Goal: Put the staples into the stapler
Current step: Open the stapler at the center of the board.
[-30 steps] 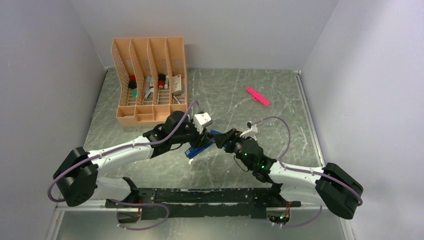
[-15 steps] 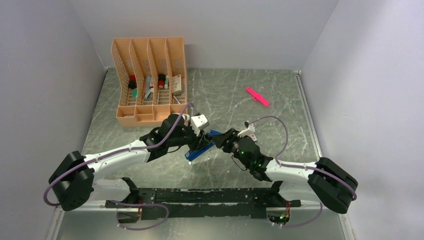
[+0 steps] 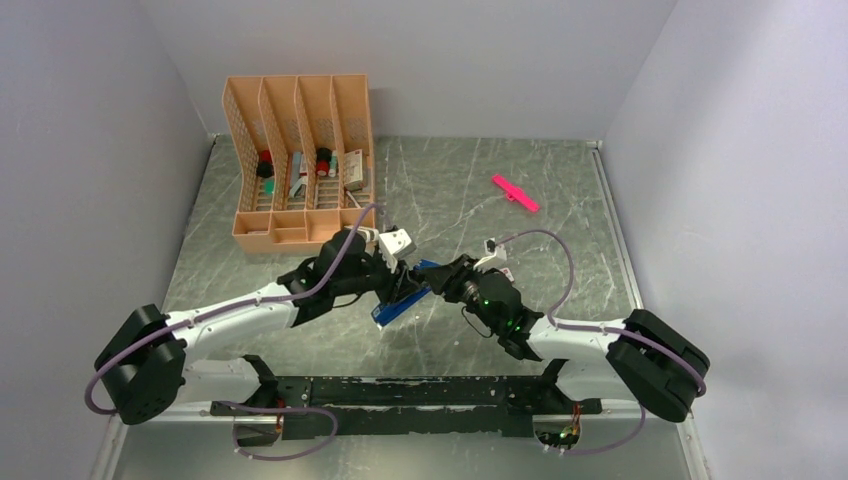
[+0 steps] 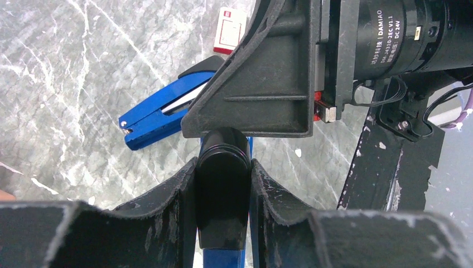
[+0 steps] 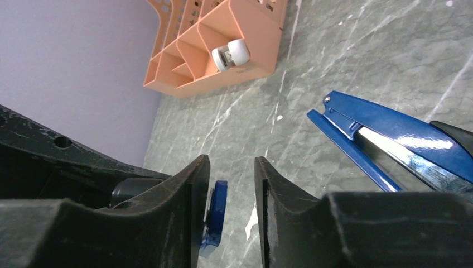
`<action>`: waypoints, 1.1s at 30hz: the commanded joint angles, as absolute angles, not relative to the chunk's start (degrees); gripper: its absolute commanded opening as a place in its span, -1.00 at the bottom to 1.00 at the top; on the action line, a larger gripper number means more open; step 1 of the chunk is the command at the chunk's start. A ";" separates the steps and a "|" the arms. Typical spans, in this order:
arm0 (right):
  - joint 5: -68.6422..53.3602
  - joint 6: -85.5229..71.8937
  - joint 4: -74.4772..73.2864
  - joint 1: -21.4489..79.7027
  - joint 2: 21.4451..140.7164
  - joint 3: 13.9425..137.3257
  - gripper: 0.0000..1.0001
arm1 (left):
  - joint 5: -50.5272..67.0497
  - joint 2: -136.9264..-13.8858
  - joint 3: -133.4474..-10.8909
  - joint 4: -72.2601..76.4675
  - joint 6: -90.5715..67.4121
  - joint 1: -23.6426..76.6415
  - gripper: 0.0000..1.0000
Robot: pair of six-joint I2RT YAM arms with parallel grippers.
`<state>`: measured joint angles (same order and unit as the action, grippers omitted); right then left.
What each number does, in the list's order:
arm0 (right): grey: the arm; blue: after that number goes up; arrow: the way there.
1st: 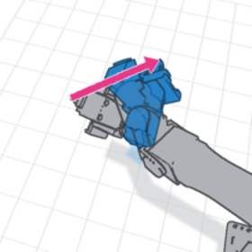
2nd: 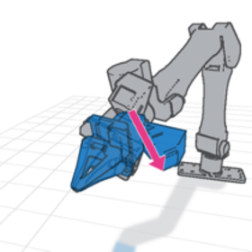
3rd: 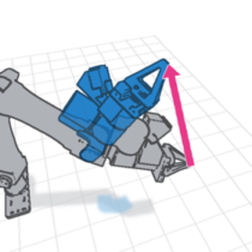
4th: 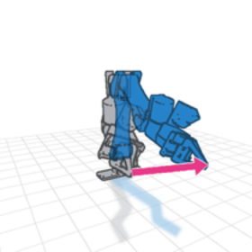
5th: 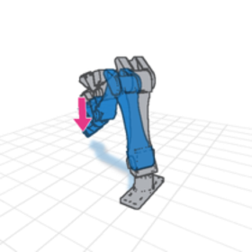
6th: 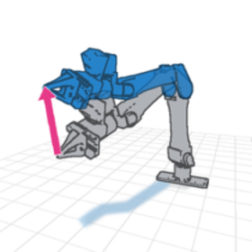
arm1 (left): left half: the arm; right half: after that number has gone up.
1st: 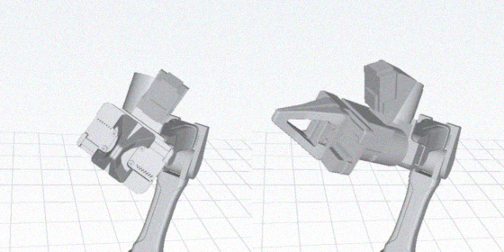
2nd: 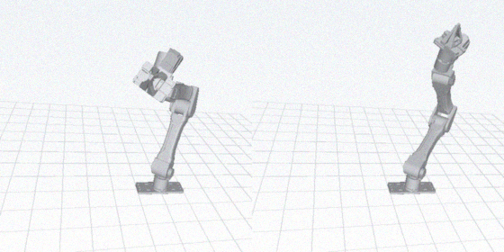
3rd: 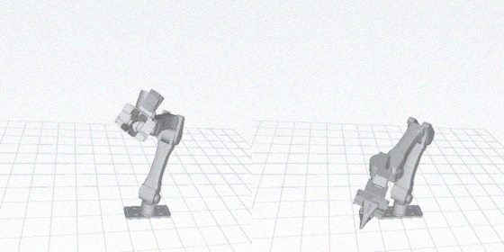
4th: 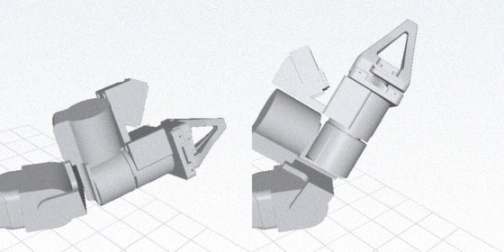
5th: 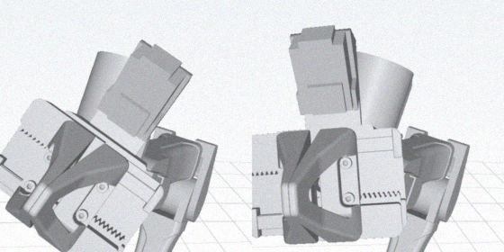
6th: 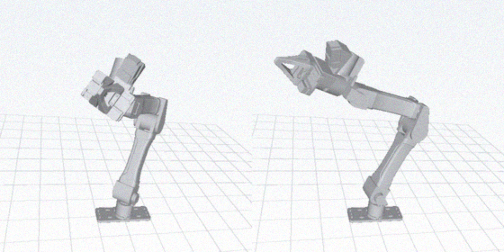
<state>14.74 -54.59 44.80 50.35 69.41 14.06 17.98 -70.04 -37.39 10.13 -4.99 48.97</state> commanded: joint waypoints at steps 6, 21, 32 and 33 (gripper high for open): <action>11.72 -53.50 48.93 50.12 68.67 13.19 -0.77 | 16.42 -65.64 -34.89 23.26 -8.71 49.35 -0.86; 7.39 -50.11 44.85 35.48 67.67 9.53 -1.00 | 7.13 -52.54 -27.44 14.08 -11.96 49.24 -0.83; 3.42 -49.46 41.70 26.54 66.15 10.70 -1.00 | -2.23 -42.66 -14.48 11.58 -29.29 49.22 -0.82; 2.82 -49.71 41.71 25.74 66.04 10.72 -1.00 | -2.84 -41.58 -12.69 11.98 -30.59 49.26 -0.80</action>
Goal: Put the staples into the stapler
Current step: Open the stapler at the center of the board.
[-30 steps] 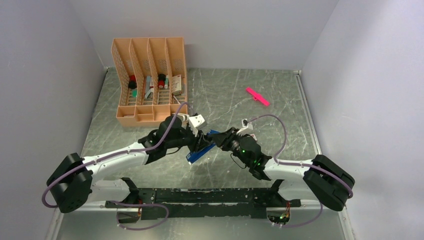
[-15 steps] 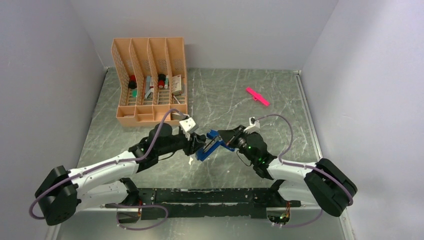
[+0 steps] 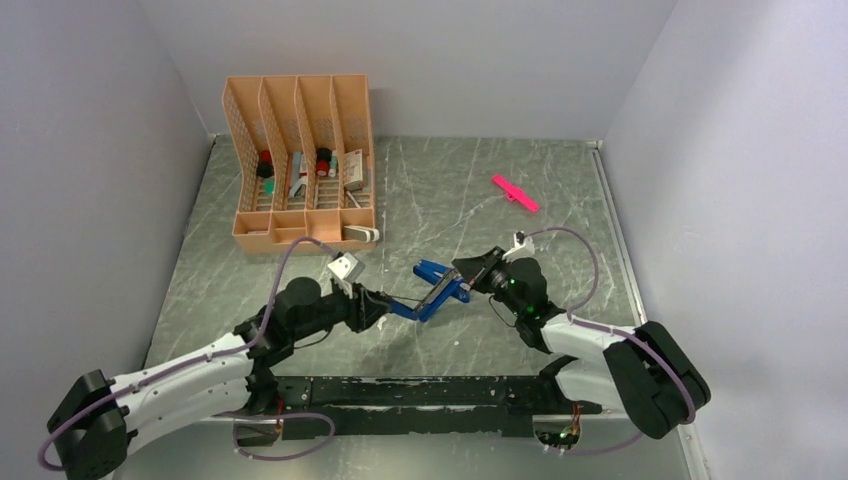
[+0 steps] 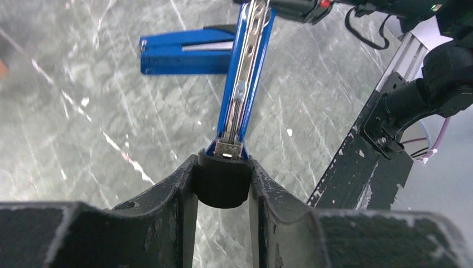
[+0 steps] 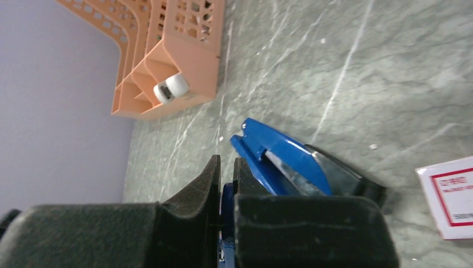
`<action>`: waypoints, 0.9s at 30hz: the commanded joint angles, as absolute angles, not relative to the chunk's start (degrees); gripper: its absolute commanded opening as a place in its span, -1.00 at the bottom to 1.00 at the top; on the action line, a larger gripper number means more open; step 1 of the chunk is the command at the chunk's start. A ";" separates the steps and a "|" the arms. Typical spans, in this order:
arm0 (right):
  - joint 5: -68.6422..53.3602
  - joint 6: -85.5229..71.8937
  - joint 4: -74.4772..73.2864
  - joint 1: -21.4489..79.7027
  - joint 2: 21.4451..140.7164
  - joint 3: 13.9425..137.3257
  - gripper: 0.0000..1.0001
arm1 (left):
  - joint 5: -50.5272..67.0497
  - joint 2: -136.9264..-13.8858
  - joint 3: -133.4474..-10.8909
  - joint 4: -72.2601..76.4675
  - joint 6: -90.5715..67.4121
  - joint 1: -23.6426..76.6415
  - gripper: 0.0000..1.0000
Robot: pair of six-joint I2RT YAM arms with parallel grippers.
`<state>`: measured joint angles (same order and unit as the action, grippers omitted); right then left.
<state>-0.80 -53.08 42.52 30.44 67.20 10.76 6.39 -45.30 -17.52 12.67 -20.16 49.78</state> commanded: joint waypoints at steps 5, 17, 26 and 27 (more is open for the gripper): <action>0.84 -50.27 41.58 22.60 65.52 10.69 -1.00 | -6.44 -36.12 -8.85 11.42 -34.32 49.26 -0.67; -1.40 -50.13 44.06 21.10 66.80 9.84 -1.00 | -10.20 -39.16 -7.55 8.60 -37.68 49.22 -0.40; -1.30 -49.55 44.46 20.79 68.23 9.76 -1.00 | -11.68 -39.70 -7.58 6.76 -38.36 49.24 -0.08; -1.27 -49.56 44.54 20.67 68.39 9.71 -1.00 | -11.89 -39.20 -7.68 6.36 -38.26 49.23 -0.03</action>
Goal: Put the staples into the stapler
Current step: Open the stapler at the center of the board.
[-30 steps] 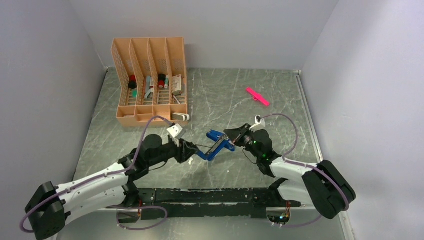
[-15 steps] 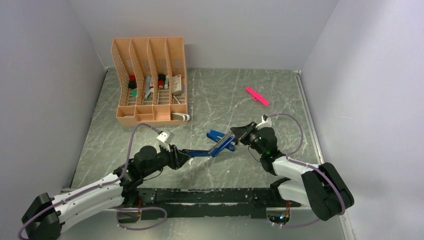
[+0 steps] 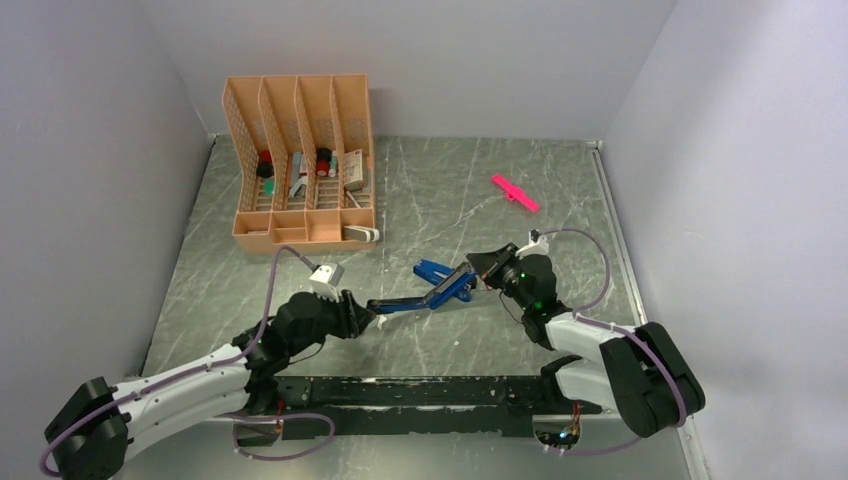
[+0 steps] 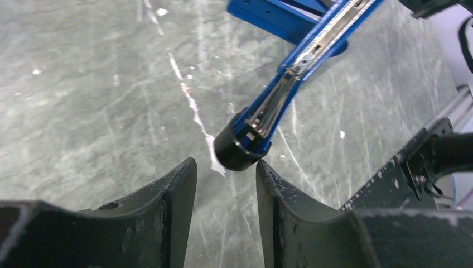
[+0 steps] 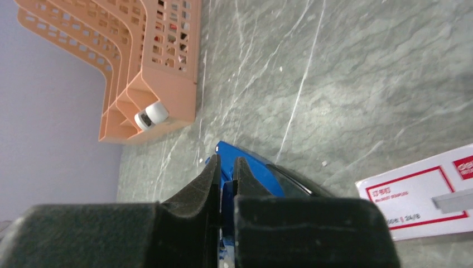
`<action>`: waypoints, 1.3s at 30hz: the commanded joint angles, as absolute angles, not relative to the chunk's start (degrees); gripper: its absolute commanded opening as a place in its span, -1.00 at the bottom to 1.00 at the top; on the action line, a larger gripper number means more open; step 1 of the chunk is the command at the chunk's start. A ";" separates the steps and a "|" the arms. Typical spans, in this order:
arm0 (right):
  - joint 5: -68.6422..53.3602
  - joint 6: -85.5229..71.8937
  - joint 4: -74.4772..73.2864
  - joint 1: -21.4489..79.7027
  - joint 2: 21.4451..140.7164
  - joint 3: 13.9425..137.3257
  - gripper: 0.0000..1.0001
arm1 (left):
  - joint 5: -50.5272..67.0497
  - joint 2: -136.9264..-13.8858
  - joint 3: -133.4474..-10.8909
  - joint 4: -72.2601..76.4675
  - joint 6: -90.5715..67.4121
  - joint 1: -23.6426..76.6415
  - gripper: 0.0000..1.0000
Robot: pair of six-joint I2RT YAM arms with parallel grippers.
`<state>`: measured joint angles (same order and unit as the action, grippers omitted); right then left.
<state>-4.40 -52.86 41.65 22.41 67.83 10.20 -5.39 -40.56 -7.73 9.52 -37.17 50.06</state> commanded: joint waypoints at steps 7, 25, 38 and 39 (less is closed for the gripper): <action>-1.60 -49.18 44.69 20.48 68.82 9.57 -1.00 | -12.82 -35.35 -8.10 4.71 -37.82 49.23 0.24; -7.01 -49.46 47.80 20.50 69.38 8.69 -1.00 | -4.04 -58.52 -29.83 9.91 -11.89 49.45 0.08; -7.00 -49.61 47.47 20.48 69.37 8.52 -1.00 | -5.54 -66.31 -23.45 13.29 -14.60 54.05 0.07; -6.90 -49.65 47.38 20.48 69.27 8.51 -1.00 | -5.66 -66.40 -22.76 13.69 -14.85 54.38 0.07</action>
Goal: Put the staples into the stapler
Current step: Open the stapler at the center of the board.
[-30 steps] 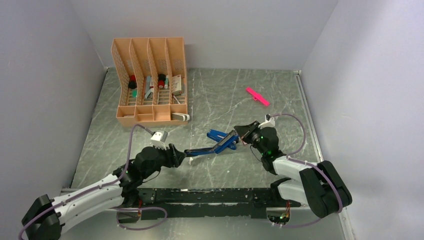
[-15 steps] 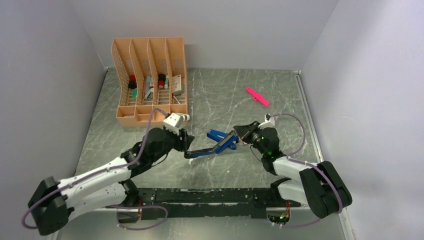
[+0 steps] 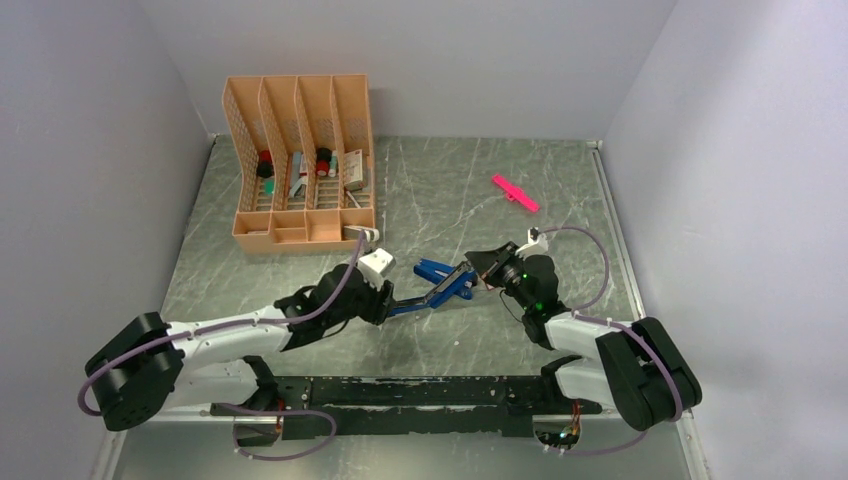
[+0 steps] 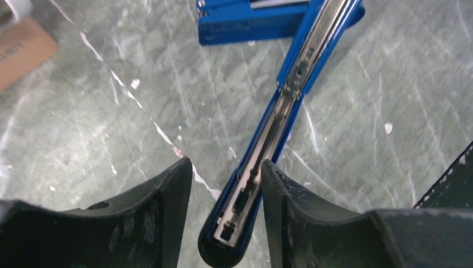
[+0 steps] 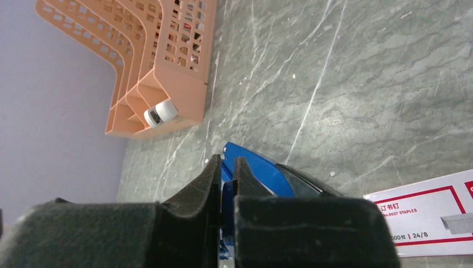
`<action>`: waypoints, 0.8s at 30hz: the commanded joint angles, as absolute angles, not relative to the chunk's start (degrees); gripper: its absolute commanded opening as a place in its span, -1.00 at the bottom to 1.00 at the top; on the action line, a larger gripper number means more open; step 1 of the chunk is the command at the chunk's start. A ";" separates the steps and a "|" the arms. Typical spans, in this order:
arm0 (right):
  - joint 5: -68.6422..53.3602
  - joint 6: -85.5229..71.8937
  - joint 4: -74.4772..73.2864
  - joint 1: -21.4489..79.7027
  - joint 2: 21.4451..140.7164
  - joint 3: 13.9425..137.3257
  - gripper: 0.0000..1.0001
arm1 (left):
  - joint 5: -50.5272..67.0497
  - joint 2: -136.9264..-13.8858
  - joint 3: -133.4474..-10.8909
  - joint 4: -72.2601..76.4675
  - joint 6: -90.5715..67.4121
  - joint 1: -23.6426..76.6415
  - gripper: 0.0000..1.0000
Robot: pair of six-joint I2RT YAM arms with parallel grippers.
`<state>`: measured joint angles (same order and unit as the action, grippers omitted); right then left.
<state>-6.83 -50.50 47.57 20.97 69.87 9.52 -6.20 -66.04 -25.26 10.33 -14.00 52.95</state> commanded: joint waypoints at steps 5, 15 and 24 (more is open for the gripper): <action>-6.73 -49.79 47.20 20.48 69.00 8.43 -1.00 | -6.09 -67.63 -20.61 14.89 -15.97 55.17 0.07; -7.96 -50.74 48.58 20.49 68.22 7.59 -1.00 | -7.44 -66.06 -26.22 13.70 -11.17 55.46 0.11; -10.47 -53.21 54.50 20.49 69.74 5.53 -1.00 | 3.37 -72.83 -31.76 21.58 -2.12 55.46 0.26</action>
